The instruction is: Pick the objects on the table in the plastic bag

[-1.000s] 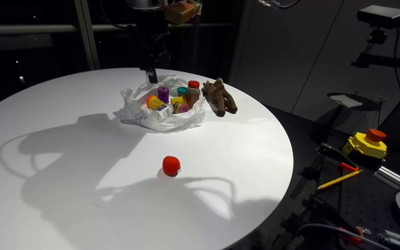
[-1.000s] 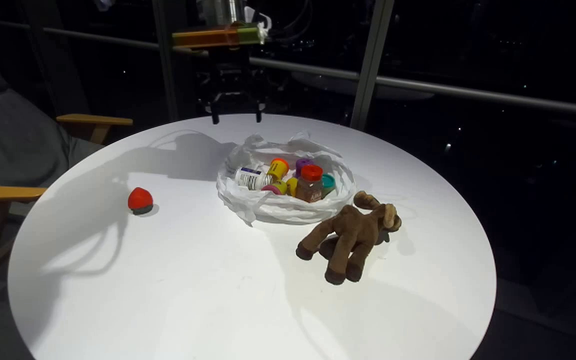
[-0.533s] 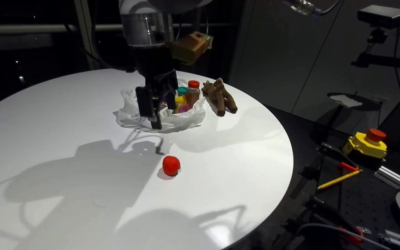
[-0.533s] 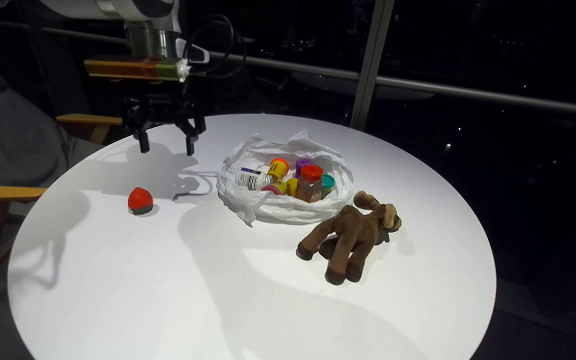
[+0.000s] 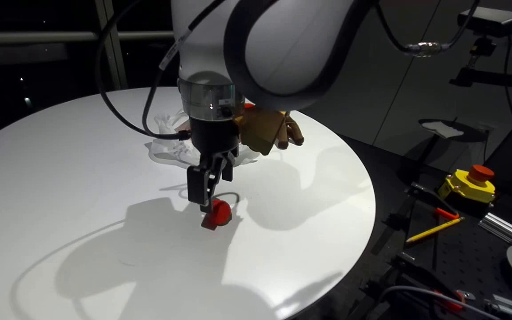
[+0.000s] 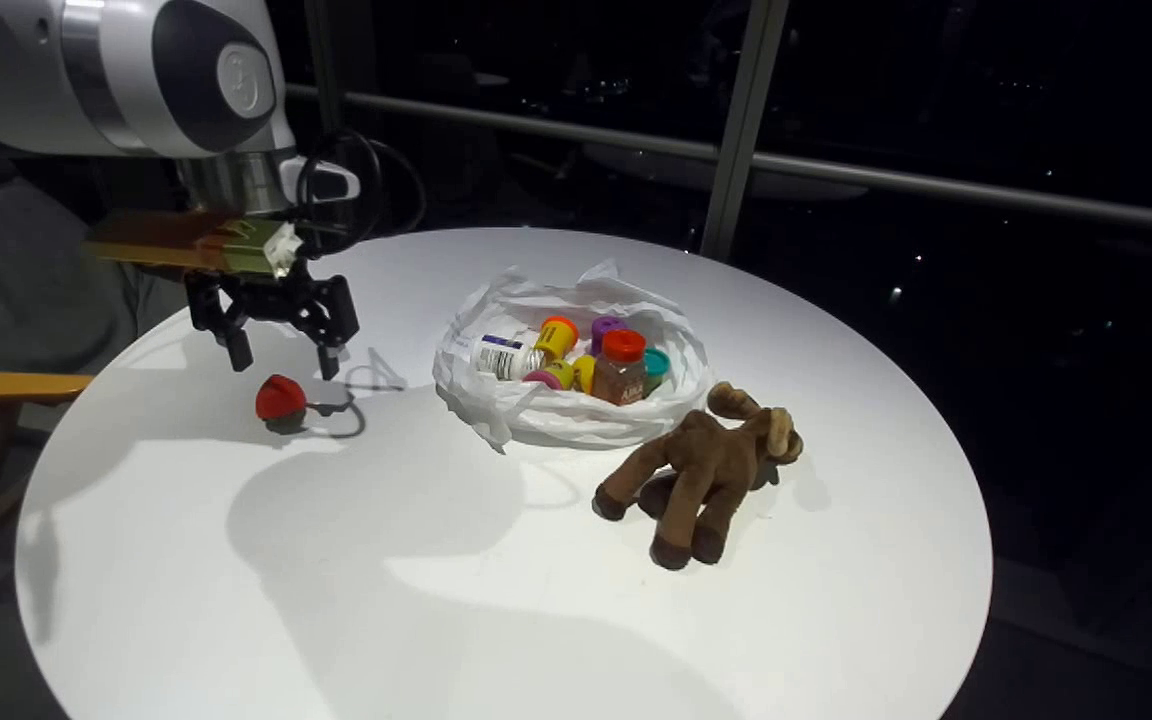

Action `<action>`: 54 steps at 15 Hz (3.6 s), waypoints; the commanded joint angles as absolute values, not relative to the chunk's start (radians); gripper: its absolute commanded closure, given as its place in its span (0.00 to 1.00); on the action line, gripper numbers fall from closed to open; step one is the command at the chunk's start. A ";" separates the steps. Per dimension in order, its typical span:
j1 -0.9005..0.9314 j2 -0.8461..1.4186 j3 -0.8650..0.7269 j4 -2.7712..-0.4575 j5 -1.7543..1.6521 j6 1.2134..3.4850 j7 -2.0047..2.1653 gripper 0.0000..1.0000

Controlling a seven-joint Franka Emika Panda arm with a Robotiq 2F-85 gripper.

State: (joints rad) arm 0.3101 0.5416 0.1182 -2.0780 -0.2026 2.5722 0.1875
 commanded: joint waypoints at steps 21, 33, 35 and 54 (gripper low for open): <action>0.337 0.498 0.060 -2.106 -0.238 2.596 0.136 0.76; 0.227 0.659 -0.109 -1.706 -0.324 2.517 0.165 0.76; 0.196 0.697 -0.098 -1.645 -0.289 2.509 0.147 0.24; 0.024 0.276 -0.171 -2.089 -0.258 2.432 0.231 0.00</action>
